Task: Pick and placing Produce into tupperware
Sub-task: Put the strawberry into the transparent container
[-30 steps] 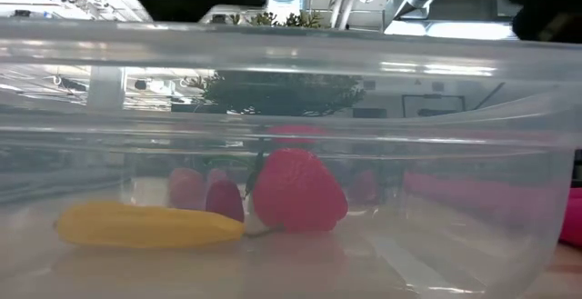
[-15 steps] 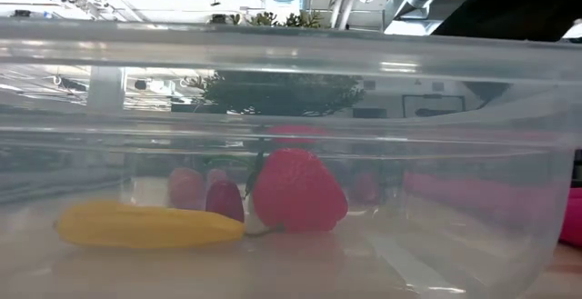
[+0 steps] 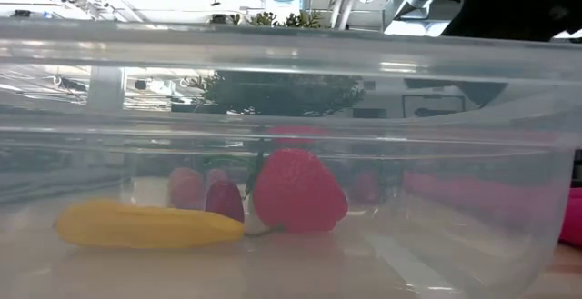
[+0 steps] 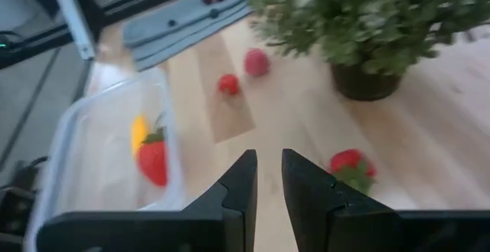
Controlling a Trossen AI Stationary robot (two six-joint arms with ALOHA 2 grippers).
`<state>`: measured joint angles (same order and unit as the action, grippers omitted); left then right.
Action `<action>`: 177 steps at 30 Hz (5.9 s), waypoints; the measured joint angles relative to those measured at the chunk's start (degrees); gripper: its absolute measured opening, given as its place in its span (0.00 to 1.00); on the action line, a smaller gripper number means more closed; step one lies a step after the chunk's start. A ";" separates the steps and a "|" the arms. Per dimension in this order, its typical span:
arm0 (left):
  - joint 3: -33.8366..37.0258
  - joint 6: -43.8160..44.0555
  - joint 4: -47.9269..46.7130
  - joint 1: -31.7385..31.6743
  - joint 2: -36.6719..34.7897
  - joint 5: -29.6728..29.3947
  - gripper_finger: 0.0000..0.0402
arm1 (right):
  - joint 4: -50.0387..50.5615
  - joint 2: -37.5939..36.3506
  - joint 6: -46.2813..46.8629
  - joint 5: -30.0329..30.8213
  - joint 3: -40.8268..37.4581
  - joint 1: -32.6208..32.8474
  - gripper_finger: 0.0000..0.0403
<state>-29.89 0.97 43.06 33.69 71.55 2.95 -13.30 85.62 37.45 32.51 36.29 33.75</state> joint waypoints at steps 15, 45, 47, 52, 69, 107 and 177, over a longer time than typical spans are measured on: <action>25.68 -3.28 27.18 -0.96 -16.98 -18.18 0.51 | 14.19 -0.02 15.09 0.36 0.00 -7.38 0.21; 25.68 -3.48 25.64 -0.96 -16.83 -21.67 0.51 | 6.48 17.99 13.10 -7.68 7.63 -8.86 0.21; 25.68 -3.48 25.64 -0.96 -16.83 -21.67 0.51 | 6.94 17.90 11.27 -7.74 8.82 -8.82 0.21; 25.68 -3.46 25.67 -0.96 -16.83 -21.65 0.51 | 13.68 17.88 10.52 -8.28 11.39 -9.00 0.21; 25.68 -3.43 25.88 -0.96 -16.81 -21.56 0.51 | 25.00 17.88 -1.64 -6.99 15.21 -9.62 0.21; 25.68 -3.06 25.84 -0.94 -16.80 -21.58 0.51 | 27.12 17.84 -13.46 -11.30 18.00 -13.30 0.23; 25.68 -2.45 27.00 -0.95 -16.80 -21.12 0.51 | 35.56 17.87 -9.84 -15.06 22.14 -15.16 0.03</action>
<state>-4.21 -1.48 70.06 32.74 54.74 -18.17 22.26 103.50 27.61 17.45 58.43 18.59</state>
